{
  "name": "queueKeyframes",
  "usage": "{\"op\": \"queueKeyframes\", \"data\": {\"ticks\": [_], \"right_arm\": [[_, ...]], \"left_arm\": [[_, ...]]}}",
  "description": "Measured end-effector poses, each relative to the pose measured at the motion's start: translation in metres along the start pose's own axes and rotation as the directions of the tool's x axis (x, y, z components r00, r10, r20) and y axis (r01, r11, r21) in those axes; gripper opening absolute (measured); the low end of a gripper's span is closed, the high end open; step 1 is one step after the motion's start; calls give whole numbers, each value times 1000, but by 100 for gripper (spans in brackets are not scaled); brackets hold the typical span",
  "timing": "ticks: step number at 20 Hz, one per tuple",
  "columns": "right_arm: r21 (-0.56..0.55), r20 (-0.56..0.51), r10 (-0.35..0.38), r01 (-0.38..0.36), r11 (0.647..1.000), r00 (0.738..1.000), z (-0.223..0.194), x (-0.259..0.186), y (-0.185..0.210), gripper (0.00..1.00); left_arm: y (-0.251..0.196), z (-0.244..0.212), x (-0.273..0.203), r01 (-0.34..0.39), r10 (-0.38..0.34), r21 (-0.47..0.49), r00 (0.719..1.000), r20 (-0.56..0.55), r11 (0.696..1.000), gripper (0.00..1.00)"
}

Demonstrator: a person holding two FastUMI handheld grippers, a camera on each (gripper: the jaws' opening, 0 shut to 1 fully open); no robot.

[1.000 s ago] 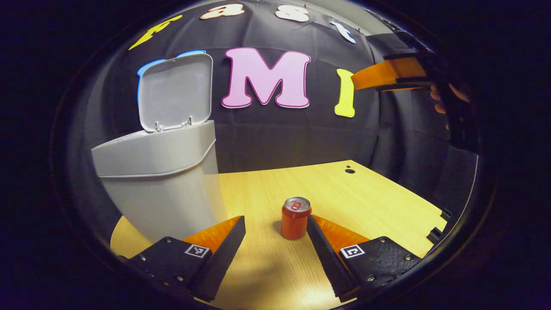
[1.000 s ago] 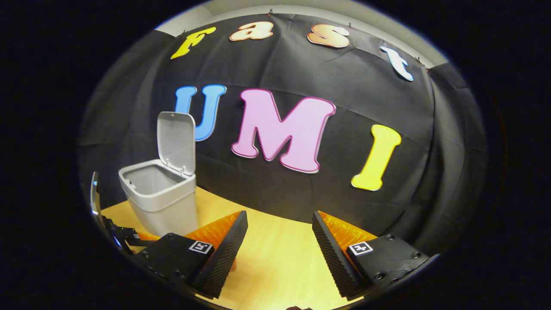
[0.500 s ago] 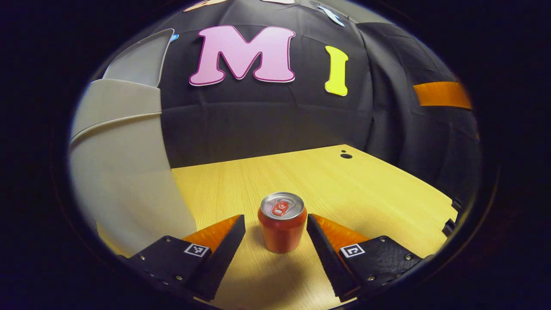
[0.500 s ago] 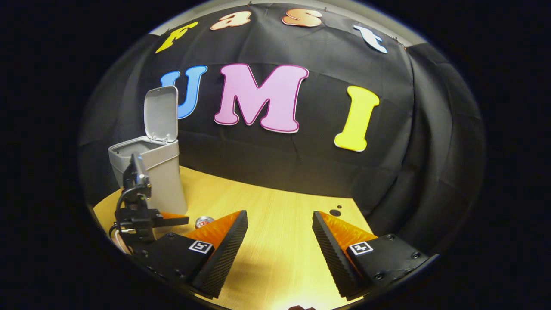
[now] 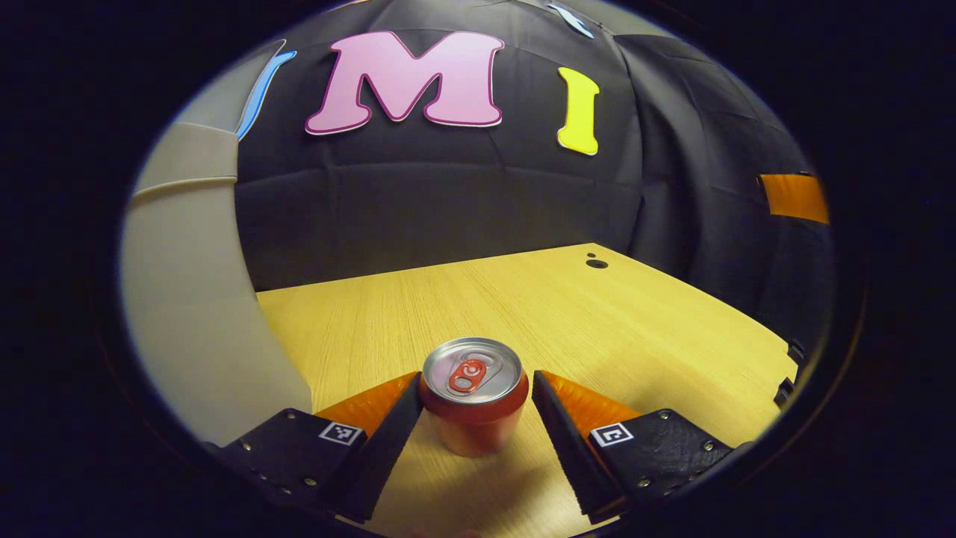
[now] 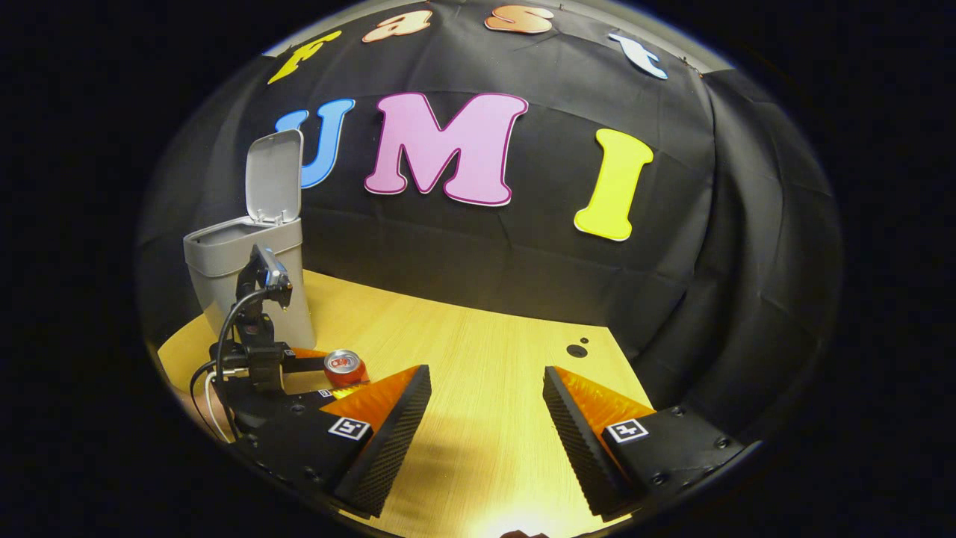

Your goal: Press the lid of the desktop garbage bin to open it, pick up the crumpled paper on the desktop and throw it into the bin, then pick up the pop can on the desktop and drop it into the bin, and finally close the garbage bin lid.

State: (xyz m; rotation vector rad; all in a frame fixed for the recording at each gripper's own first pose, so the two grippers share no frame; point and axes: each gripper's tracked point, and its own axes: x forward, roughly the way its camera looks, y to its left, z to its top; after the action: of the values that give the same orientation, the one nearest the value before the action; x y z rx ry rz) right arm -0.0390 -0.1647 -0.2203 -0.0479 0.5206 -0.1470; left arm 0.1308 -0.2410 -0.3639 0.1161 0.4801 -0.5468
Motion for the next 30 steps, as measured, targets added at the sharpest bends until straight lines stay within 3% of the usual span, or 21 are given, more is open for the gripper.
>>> {"op": "queueKeyframes", "data": {"ticks": [6, 7, 13, 24, 30], "right_arm": [[0, -20, 5, -5, 1000, 1000, -7, 1, 3, 98], [3, -23, 6, -6, 1000, 1000, -8, 2, 4, 98], [8, -6, 15, -15, 1000, 1000, -1, 6, 11, 98], [54, 31, 1, -3, 999, 1000, 24, -6, 6, 98], [42, 90, 24, -28, 999, 996, 59, -10, 21, 98]], "left_arm": [[1, -8, 4, 12, -12, -29, 1000, -26, 1000, 95], [1, -7, 4, 19, -20, -30, 999, -29, 999, 88], [3, 6, -10, 24, -24, -42, 1000, -4, 999, 87], [11, 129, -101, 39, -34, -31, 988, 151, 999, 86], [56, 214, -157, -48, 56, -41, 968, 247, 998, 86]]}}
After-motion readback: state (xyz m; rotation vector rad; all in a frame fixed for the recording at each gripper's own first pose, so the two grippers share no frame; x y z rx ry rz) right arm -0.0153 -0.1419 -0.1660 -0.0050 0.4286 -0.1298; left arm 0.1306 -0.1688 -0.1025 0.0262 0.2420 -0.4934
